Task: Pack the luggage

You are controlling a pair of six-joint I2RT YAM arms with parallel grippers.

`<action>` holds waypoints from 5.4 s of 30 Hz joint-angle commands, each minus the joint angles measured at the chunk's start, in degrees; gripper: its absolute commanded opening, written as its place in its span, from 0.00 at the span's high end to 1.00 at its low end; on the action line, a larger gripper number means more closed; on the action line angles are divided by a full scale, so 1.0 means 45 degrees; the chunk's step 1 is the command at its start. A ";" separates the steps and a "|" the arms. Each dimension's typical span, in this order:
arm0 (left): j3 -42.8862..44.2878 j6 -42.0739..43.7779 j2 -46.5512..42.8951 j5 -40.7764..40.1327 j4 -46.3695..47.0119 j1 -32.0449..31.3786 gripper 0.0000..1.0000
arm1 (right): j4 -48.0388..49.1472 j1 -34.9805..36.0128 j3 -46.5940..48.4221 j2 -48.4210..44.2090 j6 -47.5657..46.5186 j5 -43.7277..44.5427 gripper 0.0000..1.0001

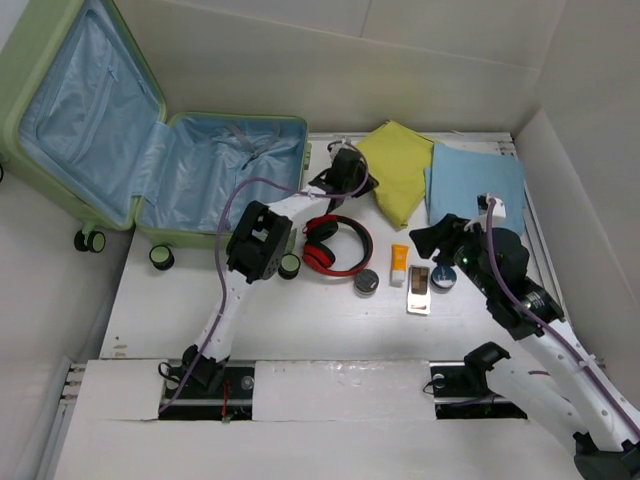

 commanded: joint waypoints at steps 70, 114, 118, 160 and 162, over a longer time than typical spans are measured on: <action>-0.1962 0.6477 -0.7632 -0.0290 -0.3779 -0.0391 0.21 | -0.1312 0.0138 0.2106 -0.1714 0.0978 0.4488 0.30; -0.5726 0.4232 -0.6278 0.1411 0.2489 -0.3521 0.28 | 0.1245 -1.1485 0.5608 1.4869 0.1232 -0.0939 0.80; -0.5863 0.3920 -0.6161 0.1411 0.2489 -0.3384 0.28 | 0.0972 -1.0684 0.5488 1.4106 0.0979 -0.1365 0.88; 0.0951 -0.0904 0.0283 -0.1597 -0.2392 -0.1861 0.33 | 0.2026 -0.6094 0.0292 0.1840 0.1525 -0.3690 0.12; 0.1535 -0.1023 0.0847 -0.1714 -0.2646 -0.1861 0.34 | 0.1909 -0.6093 0.0292 0.1528 0.1525 -0.3964 0.12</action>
